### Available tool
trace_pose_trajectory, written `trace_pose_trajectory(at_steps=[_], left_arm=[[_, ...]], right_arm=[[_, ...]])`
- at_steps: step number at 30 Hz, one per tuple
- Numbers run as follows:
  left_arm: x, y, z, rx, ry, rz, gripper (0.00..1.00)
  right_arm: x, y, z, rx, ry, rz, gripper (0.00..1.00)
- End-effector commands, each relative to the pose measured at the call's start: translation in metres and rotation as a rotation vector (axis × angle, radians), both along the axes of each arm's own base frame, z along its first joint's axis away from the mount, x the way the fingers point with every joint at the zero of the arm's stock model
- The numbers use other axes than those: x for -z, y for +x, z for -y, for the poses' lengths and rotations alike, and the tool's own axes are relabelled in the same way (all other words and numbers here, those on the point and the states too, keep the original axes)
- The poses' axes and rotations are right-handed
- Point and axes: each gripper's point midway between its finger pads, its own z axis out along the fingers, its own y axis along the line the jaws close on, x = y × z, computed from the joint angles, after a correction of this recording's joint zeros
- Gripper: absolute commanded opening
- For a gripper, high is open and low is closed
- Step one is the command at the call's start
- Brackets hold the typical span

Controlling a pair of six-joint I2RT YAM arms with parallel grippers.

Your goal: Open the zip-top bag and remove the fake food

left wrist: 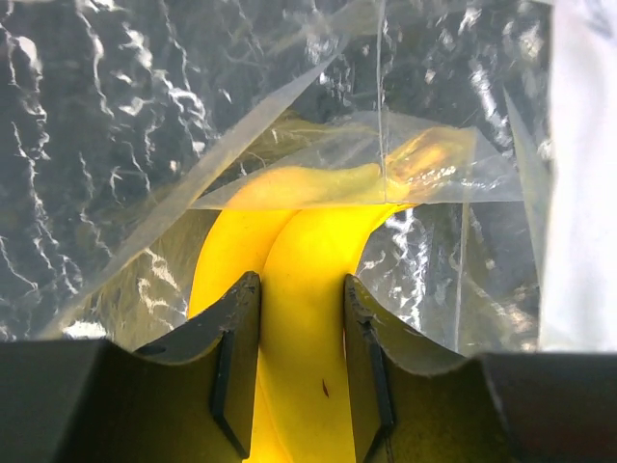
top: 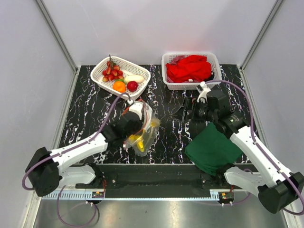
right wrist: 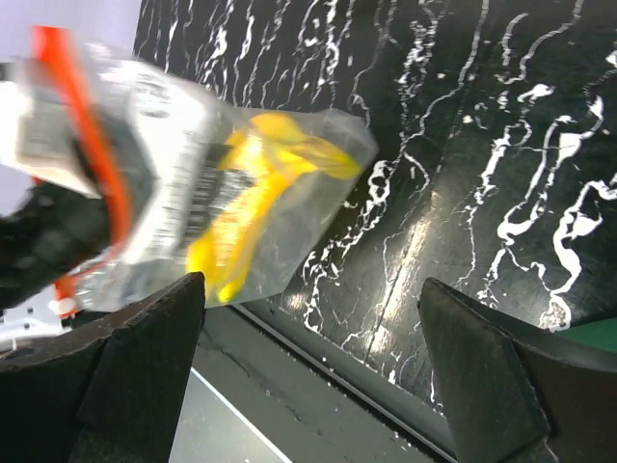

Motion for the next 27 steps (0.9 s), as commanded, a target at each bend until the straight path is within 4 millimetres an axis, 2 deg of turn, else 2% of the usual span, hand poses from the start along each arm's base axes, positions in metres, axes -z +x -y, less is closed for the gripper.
trace_pose_trajectory(at_steps=[1,2,3,4,5,7,9,10,11,13,17,18,20,22,25,27], left_arm=[[-0.045,0.006,0.008,0.020,-0.226,0.006,0.00],[-0.047,0.004,0.009,0.037,-0.245,-0.001,0.00],[-0.050,0.005,0.008,0.038,-0.259,0.006,0.00],[-0.050,0.004,0.008,0.047,-0.271,0.001,0.00],[-0.057,0.001,0.013,0.081,-0.311,0.003,0.00],[-0.063,0.003,0.012,0.072,-0.353,0.003,0.00],[-0.066,-0.002,0.019,0.106,-0.393,-0.022,0.00],[-0.068,-0.003,0.020,0.110,-0.407,-0.026,0.00],[-0.070,-0.004,0.024,0.125,-0.424,-0.031,0.00],[-0.071,-0.006,0.028,0.137,-0.444,-0.047,0.00],[-0.076,-0.007,0.034,0.146,-0.496,-0.069,0.00],[-0.077,-0.007,0.035,0.145,-0.504,-0.070,0.00],[-0.080,-0.008,0.038,0.154,-0.526,-0.080,0.00],[-0.084,-0.008,0.040,0.158,-0.545,-0.081,0.00],[-0.091,-0.008,0.042,0.164,-0.567,-0.071,0.00],[-0.095,-0.009,0.041,0.168,-0.571,-0.065,0.00]], right_arm=[[0.018,0.013,0.010,0.063,0.031,-0.030,1.00],[0.031,0.005,0.002,0.011,0.058,-0.069,1.00],[0.023,0.010,-0.010,-0.023,0.127,-0.029,1.00],[0.023,0.007,-0.020,-0.082,0.177,-0.025,1.00],[0.038,-0.011,-0.033,-0.208,0.239,-0.093,0.95],[0.040,-0.012,-0.045,-0.276,0.307,-0.088,0.88],[0.049,-0.015,-0.051,-0.318,0.351,-0.097,0.87],[0.043,-0.011,-0.054,-0.331,0.379,-0.041,0.88],[0.048,-0.017,-0.056,-0.349,0.393,-0.052,0.89],[0.043,-0.017,-0.062,-0.360,0.415,-0.031,0.93],[0.050,-0.018,-0.070,-0.383,0.428,-0.044,0.89],[0.044,-0.017,-0.073,-0.389,0.453,-0.033,0.88],[0.049,-0.016,-0.076,-0.392,0.461,-0.054,0.79],[0.053,-0.015,-0.078,-0.385,0.460,-0.067,0.63],[0.063,-0.011,-0.076,-0.350,0.433,-0.086,0.59],[0.066,-0.005,-0.074,-0.308,0.416,-0.087,0.45]])
